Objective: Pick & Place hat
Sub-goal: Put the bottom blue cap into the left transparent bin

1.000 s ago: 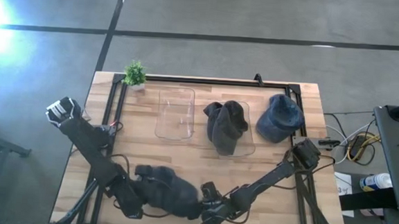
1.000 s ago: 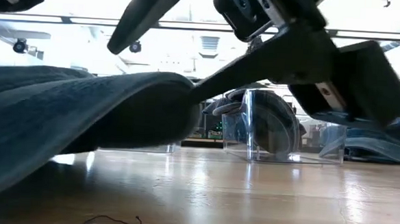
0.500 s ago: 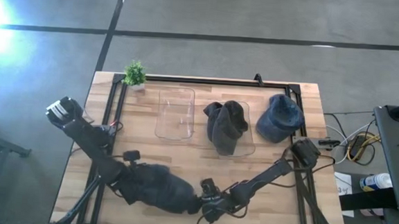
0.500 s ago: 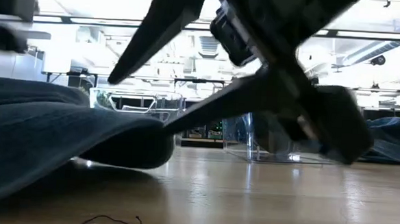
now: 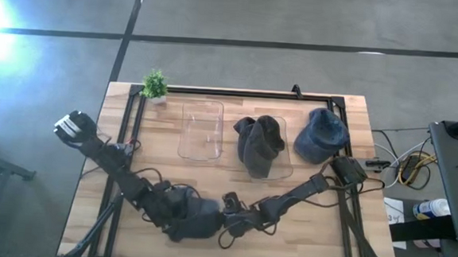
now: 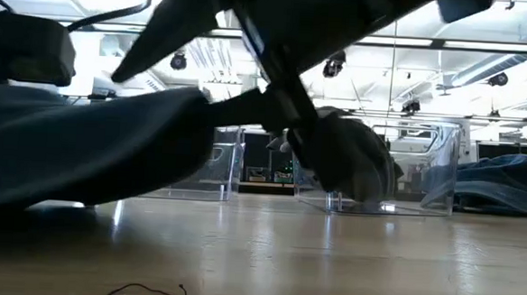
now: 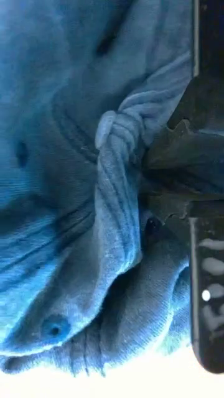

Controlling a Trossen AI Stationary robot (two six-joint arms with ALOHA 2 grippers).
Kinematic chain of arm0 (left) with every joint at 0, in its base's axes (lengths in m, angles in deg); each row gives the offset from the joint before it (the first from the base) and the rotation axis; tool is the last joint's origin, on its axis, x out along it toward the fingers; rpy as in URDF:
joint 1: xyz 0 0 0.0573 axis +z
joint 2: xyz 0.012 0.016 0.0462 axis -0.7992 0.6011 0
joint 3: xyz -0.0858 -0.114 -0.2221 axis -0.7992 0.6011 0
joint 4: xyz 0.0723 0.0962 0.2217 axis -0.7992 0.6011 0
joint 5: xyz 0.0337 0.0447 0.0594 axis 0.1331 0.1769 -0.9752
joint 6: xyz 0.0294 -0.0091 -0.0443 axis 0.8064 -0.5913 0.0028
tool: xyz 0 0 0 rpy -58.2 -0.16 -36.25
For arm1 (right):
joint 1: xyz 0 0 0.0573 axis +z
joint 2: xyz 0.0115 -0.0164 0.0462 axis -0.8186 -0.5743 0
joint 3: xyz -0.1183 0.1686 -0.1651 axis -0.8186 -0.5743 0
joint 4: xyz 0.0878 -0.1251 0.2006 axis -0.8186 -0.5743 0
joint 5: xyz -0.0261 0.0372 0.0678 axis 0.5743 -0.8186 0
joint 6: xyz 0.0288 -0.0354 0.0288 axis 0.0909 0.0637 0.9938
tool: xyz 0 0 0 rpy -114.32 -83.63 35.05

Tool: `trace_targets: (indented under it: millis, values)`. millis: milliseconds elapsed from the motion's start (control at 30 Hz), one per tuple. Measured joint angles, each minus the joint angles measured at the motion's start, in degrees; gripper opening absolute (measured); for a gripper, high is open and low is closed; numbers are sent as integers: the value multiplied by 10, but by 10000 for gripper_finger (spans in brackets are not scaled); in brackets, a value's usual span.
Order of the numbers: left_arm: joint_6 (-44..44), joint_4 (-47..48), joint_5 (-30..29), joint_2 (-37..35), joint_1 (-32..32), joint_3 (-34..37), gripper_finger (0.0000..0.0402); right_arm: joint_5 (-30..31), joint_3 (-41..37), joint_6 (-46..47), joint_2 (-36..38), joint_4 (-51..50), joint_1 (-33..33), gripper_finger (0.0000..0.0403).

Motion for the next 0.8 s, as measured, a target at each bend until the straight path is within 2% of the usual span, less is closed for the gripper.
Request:
trace_targets:
  millis: [200, 367, 467, 533, 633, 800]
  values:
    - [28, 13, -12, 0, 3, -21, 62, -19, -3, -12, 0, -29, -2, 153]
    - [59, 39, -31, -4, 4, -50, 62, -32, 0, -91, 7, -32, -1, 86]
    - [68, 116, -35, -25, 4, -102, 62, -12, 5, -242, 33, -38, 7, 28]
    - [79, 191, -44, -47, 0, -152, 62, -5, 14, -372, 63, -72, 17, 18]
    - [80, 318, -91, -84, -16, -232, 62, 17, 46, -525, 112, -208, 27, 15]
    - [7, 504, -223, -140, -48, -319, 62, 116, 148, -821, 162, -475, 45, 14]
